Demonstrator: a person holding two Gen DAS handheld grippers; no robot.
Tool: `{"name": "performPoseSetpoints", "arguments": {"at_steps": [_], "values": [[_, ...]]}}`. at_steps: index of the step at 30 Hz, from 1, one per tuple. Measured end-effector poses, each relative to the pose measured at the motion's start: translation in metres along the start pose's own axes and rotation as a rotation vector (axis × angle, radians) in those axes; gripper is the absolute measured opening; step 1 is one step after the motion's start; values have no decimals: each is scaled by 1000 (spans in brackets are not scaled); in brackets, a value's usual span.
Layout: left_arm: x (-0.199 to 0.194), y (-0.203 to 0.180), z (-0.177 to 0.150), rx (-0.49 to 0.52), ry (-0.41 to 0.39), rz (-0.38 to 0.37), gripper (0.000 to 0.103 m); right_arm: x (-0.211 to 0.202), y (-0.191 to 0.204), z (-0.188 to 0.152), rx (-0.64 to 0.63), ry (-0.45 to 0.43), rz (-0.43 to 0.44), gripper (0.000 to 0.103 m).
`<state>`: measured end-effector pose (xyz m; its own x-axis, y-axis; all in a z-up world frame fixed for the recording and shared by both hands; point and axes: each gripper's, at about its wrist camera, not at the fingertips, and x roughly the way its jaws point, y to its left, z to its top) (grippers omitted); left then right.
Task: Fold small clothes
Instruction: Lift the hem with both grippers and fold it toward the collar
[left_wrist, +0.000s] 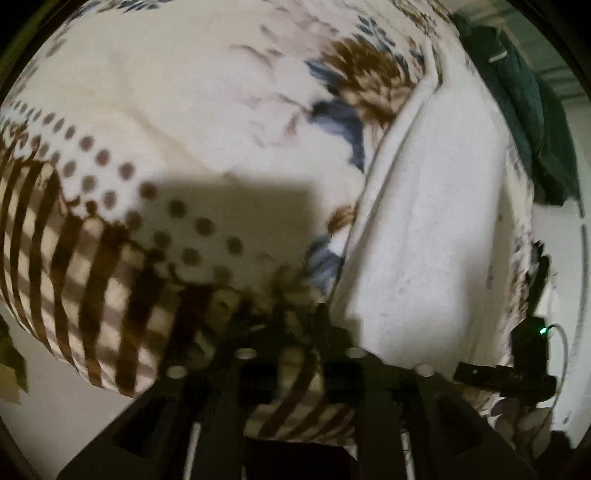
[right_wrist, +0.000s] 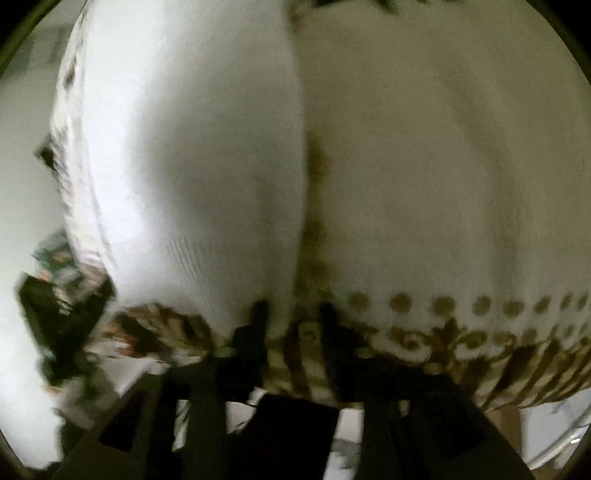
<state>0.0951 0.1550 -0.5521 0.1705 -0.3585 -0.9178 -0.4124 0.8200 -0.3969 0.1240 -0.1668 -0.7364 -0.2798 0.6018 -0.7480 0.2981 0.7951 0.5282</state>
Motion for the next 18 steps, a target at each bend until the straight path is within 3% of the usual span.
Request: {"name": "performPoseSetpoints", "arguments": {"at_steps": [1,2,5,8,11,14,15,16,17,18], "values": [[-1,2,1,-7,-1,-22,46,-4,-5,-1,14,-11,44,58],[1,4,4,-14,-1,-45,55,-8,-9,-2,25,-25,74,60],[13,0,17,-12,15,-131,55,-14,-20,-1,60,-55,106,61],[35,-21,26,49,65,-172,55,-12,-27,3,99,-69,152,61],[51,-34,30,112,102,-160,55,-4,-22,8,108,-93,214,67],[54,-41,31,144,116,-161,55,6,-13,9,92,-91,231,67],[52,-44,32,151,113,-173,55,8,-8,12,82,-93,240,65],[51,-46,32,161,111,-188,53,10,-4,11,69,-94,259,30],[49,-47,31,170,110,-185,51,11,-5,10,62,-75,280,11],[48,-51,32,184,103,-176,40,15,-1,8,60,-69,295,11]]}}
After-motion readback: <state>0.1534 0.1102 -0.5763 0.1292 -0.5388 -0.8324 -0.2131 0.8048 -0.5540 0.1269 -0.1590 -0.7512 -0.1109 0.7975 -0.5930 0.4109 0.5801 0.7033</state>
